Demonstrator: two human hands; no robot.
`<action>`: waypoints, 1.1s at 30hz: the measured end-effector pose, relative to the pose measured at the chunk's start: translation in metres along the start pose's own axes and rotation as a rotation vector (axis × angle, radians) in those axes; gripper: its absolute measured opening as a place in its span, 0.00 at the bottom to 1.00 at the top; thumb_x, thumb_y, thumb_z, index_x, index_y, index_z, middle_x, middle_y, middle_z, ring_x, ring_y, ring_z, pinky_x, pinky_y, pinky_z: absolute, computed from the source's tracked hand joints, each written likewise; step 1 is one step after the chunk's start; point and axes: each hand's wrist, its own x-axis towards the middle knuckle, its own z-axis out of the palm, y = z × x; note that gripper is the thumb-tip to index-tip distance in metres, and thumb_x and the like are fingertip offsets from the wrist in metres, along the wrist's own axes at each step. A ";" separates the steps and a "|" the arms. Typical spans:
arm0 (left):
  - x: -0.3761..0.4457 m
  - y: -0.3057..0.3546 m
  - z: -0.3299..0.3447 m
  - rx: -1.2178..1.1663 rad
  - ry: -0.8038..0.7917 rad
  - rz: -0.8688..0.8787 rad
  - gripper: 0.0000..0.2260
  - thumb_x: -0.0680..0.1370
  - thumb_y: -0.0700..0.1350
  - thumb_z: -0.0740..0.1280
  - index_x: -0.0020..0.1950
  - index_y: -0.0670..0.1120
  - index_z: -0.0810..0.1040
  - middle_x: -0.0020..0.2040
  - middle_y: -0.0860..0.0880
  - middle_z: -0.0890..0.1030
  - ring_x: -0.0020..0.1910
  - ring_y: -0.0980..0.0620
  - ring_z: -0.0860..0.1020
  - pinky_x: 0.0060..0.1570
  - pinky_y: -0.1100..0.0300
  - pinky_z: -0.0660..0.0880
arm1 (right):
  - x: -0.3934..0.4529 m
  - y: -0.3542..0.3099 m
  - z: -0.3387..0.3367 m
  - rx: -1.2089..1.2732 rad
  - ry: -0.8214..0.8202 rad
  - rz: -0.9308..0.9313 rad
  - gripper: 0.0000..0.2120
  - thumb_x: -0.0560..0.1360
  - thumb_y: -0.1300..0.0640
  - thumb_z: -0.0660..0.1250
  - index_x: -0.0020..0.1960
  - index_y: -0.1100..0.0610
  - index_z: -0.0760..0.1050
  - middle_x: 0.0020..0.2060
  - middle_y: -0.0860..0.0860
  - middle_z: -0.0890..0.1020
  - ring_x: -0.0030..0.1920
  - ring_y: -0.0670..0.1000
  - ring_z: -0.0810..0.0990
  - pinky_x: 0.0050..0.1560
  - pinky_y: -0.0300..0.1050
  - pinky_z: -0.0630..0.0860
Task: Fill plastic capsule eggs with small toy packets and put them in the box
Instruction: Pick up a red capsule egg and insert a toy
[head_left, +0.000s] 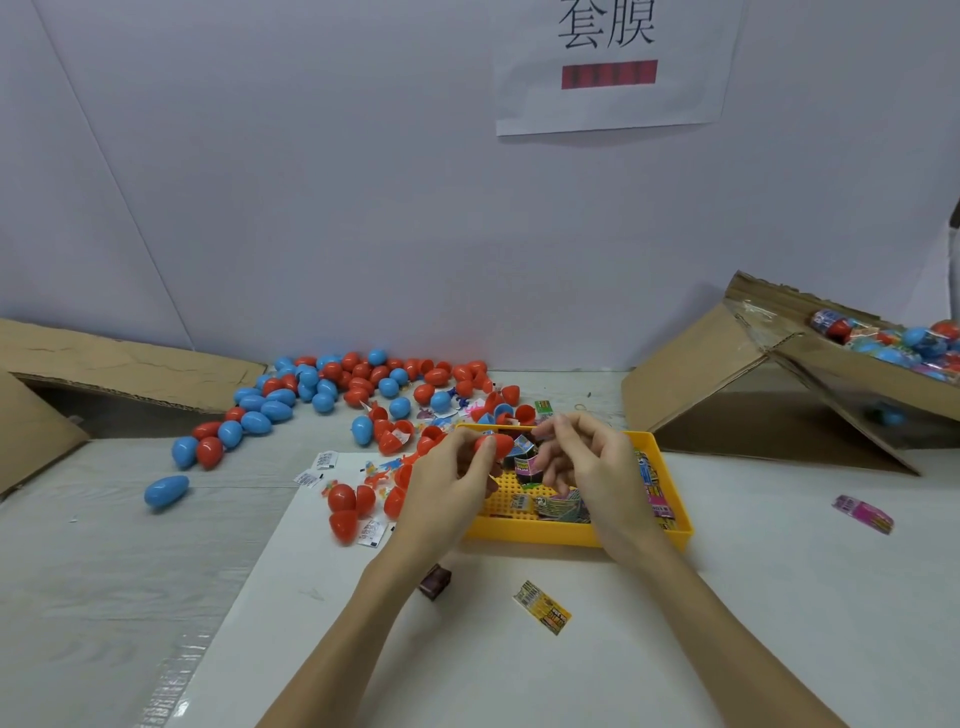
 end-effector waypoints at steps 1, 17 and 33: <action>0.000 0.000 -0.001 -0.009 0.008 -0.005 0.07 0.84 0.49 0.63 0.56 0.49 0.79 0.44 0.53 0.83 0.40 0.59 0.82 0.37 0.67 0.77 | 0.001 0.000 -0.001 0.040 0.019 0.021 0.12 0.86 0.58 0.61 0.53 0.63 0.80 0.35 0.56 0.83 0.33 0.52 0.80 0.30 0.42 0.74; -0.002 0.001 -0.003 -0.026 0.019 0.029 0.09 0.84 0.46 0.63 0.62 0.52 0.81 0.46 0.54 0.84 0.40 0.58 0.82 0.40 0.64 0.79 | 0.002 -0.011 -0.030 -0.823 -0.276 0.083 0.07 0.73 0.49 0.79 0.50 0.47 0.86 0.42 0.40 0.85 0.43 0.42 0.82 0.38 0.32 0.76; -0.001 -0.002 -0.003 0.049 -0.017 0.053 0.10 0.84 0.48 0.64 0.64 0.53 0.80 0.44 0.54 0.83 0.41 0.58 0.83 0.42 0.63 0.81 | 0.004 -0.007 -0.022 -0.872 -0.339 0.117 0.01 0.79 0.54 0.74 0.49 0.49 0.83 0.46 0.45 0.83 0.45 0.44 0.81 0.41 0.33 0.77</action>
